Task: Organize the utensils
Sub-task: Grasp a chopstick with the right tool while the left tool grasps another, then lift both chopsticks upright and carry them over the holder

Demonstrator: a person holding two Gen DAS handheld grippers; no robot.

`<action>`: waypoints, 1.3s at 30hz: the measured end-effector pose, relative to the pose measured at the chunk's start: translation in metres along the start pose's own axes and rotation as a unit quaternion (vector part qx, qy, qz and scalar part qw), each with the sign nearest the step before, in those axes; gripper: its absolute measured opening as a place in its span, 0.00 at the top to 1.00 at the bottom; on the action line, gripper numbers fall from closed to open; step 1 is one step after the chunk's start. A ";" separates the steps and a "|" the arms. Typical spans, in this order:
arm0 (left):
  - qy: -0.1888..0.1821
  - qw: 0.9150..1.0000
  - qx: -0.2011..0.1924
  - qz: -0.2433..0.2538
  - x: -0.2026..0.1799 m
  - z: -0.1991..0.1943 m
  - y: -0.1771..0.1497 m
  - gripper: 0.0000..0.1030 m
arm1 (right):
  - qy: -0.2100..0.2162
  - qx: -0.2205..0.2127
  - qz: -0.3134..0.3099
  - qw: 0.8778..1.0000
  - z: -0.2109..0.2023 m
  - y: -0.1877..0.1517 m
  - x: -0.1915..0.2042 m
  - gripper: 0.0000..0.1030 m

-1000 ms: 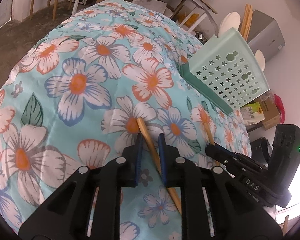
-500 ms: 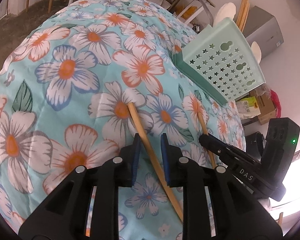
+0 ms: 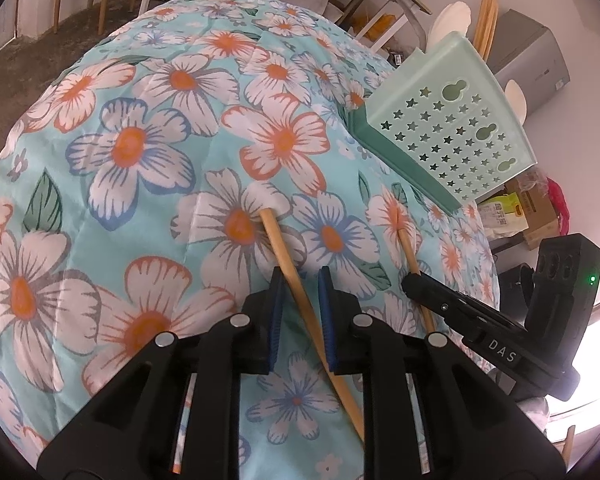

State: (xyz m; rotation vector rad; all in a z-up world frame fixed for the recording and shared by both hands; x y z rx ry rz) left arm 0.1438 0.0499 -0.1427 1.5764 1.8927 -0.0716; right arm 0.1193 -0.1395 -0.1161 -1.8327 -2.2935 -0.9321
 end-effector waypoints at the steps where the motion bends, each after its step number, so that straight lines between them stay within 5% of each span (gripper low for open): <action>1: 0.000 1.000 0.000 0.000 0.000 0.000 0.000 0.85 | 0.002 0.000 0.001 1.000 0.000 0.000 0.000 0.94; 19: -0.001 1.000 -0.005 -0.001 0.001 0.001 0.001 0.88 | 0.012 -0.017 -0.001 1.000 -0.018 0.005 0.002 0.94; 31: -0.043 0.999 -0.005 -0.022 0.002 -0.010 0.006 0.91 | 0.030 -0.138 0.000 0.990 -0.118 0.039 0.010 0.94; 39: -0.070 0.996 -0.056 0.020 -0.033 -0.056 0.028 0.95 | 0.059 -0.237 0.008 0.970 -0.201 0.049 0.006 0.94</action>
Point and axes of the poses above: each gripper's, at about its wrist camera, not at the fingertips, and z roughly the way its jaws point, x to its left, y to its top, the point moved 7 cm from there along z, roughly the way its jaws point, and after that the axes turned 4 degrees about x, right-handed, at the moved point
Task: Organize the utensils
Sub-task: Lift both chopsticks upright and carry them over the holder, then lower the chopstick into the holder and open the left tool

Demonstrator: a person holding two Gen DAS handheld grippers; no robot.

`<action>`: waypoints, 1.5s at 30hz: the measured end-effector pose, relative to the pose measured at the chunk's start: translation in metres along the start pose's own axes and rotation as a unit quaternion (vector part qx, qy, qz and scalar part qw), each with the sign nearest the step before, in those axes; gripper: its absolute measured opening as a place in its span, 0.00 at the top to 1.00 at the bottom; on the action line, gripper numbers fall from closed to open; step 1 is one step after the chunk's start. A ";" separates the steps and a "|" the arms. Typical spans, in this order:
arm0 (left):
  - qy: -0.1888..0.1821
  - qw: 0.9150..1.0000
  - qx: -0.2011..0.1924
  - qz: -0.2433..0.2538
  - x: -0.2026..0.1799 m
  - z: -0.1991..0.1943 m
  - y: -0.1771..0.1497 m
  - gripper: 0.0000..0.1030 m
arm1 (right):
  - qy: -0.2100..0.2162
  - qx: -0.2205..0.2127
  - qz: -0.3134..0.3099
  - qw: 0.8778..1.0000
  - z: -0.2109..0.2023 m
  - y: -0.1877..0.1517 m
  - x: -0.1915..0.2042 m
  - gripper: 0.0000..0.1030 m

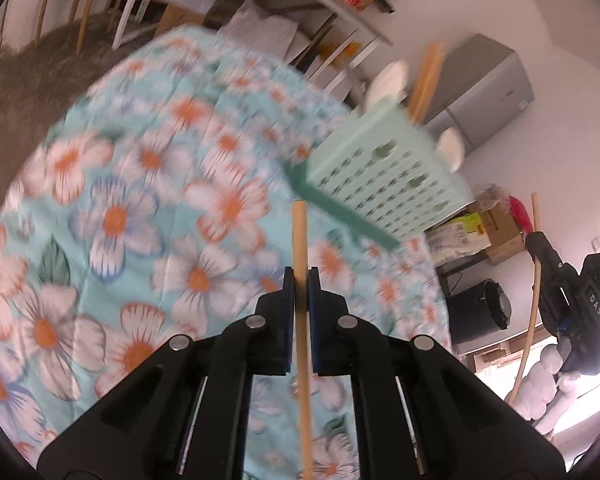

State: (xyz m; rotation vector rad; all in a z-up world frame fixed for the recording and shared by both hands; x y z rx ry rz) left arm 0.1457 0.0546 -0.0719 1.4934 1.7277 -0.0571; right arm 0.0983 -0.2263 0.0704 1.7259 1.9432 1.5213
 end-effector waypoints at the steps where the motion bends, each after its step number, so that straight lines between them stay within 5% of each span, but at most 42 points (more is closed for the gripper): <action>1: -0.001 1.000 -0.007 0.007 -0.006 -0.005 0.004 0.95 | 0.003 -0.007 0.001 1.000 -0.004 0.003 0.001 0.94; 8: -0.014 0.996 -0.062 0.058 -0.050 -0.040 0.035 0.95 | 0.032 -0.066 -0.006 0.997 -0.045 0.025 0.005 0.94; 16: -0.020 0.980 -0.146 0.132 -0.118 -0.070 0.088 0.95 | 0.054 -0.079 0.003 0.995 -0.051 0.028 -0.006 0.94; 22: -0.018 0.958 -0.228 0.175 -0.173 -0.084 0.139 0.95 | 0.071 -0.083 0.013 0.994 -0.051 0.028 -0.016 0.94; 27: -0.015 0.932 -0.312 0.183 -0.209 -0.090 0.180 0.95 | 0.080 -0.085 0.013 0.993 -0.051 0.030 -0.020 0.94; 31: -0.008 0.920 -0.352 0.173 -0.224 -0.073 0.205 0.95 | 0.086 -0.088 0.020 0.992 -0.051 0.032 -0.027 0.94; 37: 0.007 0.919 -0.353 0.176 -0.229 -0.023 0.216 0.95 | 0.087 -0.085 0.032 0.992 -0.047 0.032 -0.041 0.94; 45: 0.008 0.938 -0.311 0.154 -0.206 0.025 0.211 0.95 | 0.084 -0.080 0.041 0.992 -0.044 0.030 -0.053 0.94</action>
Point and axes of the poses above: each gripper's, at about its wrist camera, not at the fingertips, and z roughly the way its jaws point, x to its left, y to its top, the point moved 7 cm from there along z, roughly the way its jaws point, and after that the axes turned 4 degrees about x, right-handed, at the moved point
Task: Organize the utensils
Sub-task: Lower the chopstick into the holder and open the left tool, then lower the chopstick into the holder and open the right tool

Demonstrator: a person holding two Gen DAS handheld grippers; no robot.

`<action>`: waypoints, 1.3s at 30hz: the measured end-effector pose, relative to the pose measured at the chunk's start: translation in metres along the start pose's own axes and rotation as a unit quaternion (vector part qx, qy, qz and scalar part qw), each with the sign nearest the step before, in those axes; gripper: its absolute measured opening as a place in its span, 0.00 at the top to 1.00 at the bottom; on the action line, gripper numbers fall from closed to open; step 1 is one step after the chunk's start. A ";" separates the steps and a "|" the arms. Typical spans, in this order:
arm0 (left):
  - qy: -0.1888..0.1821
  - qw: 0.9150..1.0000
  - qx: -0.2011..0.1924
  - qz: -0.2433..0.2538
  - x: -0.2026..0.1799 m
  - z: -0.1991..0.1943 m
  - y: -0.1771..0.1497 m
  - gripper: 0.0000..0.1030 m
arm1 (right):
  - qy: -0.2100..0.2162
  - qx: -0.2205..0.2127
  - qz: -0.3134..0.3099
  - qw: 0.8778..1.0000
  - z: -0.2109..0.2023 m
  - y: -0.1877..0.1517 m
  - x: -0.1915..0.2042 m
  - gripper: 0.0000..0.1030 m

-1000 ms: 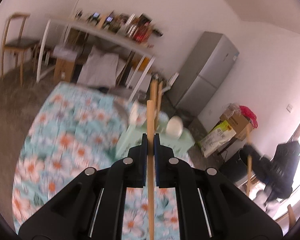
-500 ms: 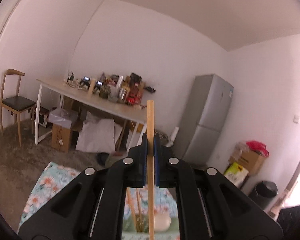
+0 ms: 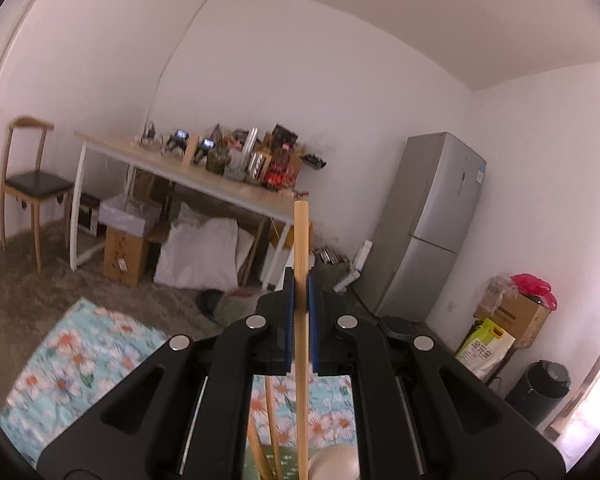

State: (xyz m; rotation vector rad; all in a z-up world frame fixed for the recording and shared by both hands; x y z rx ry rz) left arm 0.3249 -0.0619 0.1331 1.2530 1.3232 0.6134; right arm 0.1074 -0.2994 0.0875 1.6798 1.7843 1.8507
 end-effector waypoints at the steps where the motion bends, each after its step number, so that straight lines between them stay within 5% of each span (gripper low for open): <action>1: -0.007 1.000 0.009 -0.005 0.002 0.002 -0.004 0.95 | -0.001 0.000 0.001 1.000 0.000 0.000 -0.001 0.94; 8: -0.025 0.998 0.059 -0.002 0.006 0.002 -0.036 0.90 | -0.004 0.002 -0.002 1.000 -0.001 0.000 0.001 0.94; 13: -0.029 0.997 0.065 -0.008 0.011 -0.010 -0.043 0.57 | -0.012 0.000 -0.009 1.000 -0.005 0.000 0.007 0.94; 18: -0.036 0.998 0.053 -0.014 0.013 -0.037 -0.042 0.43 | -0.016 -0.003 -0.016 1.000 -0.007 0.001 0.015 0.94; 33: -0.019 0.994 0.100 0.028 0.047 -0.137 -0.095 0.24 | -0.028 0.007 -0.059 0.998 0.012 0.009 0.050 0.94; 39: 0.005 0.991 0.131 0.036 0.070 -0.164 -0.130 0.18 | 0.019 -0.016 -0.100 0.995 0.040 0.044 0.078 0.94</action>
Point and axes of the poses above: each gripper's, at about its wrist camera, not at the fingertips, and z roughly the way its jaws point, x to its left, y to its top, the point moved 7 cm from there along z, roughly the way its jaws point, and after that the axes turned 4 degrees about x, right-handed, at the moved point
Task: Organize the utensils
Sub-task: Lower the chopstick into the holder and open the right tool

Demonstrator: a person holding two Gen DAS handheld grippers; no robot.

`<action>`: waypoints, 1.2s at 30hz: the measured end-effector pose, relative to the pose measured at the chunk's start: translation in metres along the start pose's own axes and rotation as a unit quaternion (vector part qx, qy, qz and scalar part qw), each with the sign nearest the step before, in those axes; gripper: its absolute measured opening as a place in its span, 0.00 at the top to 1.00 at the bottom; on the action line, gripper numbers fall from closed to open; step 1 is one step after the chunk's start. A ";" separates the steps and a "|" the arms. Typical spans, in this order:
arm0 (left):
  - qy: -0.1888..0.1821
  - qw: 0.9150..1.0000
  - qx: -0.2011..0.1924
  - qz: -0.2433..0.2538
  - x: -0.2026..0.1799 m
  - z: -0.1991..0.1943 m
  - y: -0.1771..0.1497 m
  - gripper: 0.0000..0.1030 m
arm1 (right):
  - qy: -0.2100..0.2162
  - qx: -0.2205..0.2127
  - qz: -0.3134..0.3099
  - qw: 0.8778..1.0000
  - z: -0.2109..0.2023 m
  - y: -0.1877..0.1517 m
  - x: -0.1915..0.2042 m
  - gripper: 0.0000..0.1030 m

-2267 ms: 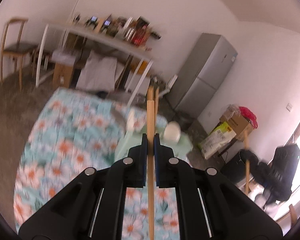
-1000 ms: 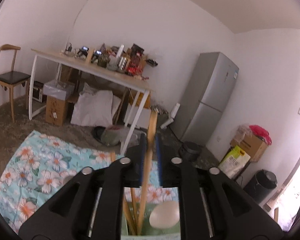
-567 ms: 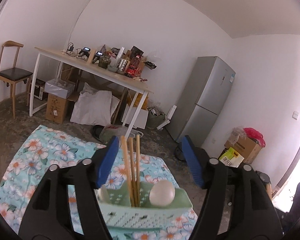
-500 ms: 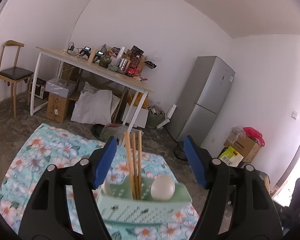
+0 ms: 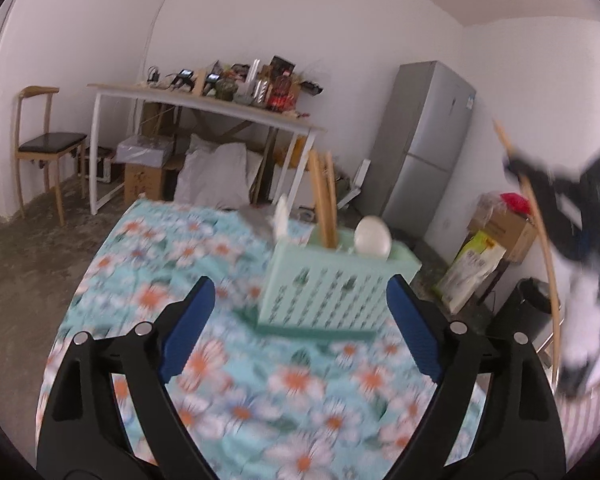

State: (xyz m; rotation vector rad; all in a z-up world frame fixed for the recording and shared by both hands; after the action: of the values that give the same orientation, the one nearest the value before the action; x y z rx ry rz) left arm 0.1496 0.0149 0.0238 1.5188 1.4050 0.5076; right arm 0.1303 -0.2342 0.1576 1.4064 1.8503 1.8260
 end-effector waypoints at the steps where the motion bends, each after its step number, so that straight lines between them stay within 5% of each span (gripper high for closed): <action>1: 0.003 1.000 0.005 -0.003 0.003 -0.001 -0.006 0.18 | 0.010 -0.008 -0.009 1.000 0.006 0.009 0.004 0.94; 5: 0.018 1.000 0.019 -0.012 0.017 -0.005 -0.028 0.17 | 0.040 -0.034 -0.036 0.998 0.038 0.042 0.014 0.94; 14: 0.036 0.999 0.024 -0.019 0.046 -0.009 -0.047 0.16 | 0.029 -0.051 -0.064 0.996 0.126 0.084 0.015 0.94; 24: 0.050 0.997 0.032 -0.057 0.086 -0.002 -0.052 0.16 | -0.032 -0.029 -0.075 0.996 0.192 0.078 -0.018 0.94; 36: 0.049 0.994 0.026 -0.091 0.107 0.002 -0.054 0.16 | -0.080 -0.023 -0.089 0.993 0.202 0.065 -0.040 0.94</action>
State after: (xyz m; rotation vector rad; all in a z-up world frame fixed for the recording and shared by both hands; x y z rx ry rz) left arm 0.1502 0.1049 -0.0544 1.4059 1.6269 0.4408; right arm 0.3232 -0.1389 0.1485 1.2851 1.7800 1.6106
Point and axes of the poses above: each gripper's, at about its wrist camera, not at the fingertips, and z roughly the way its jaws point, x to its left, y to its top, the point moved 7 cm from there along z, roughly the way its jaws point, and after that the axes turned 4 degrees about x, right-handed, at the moved point
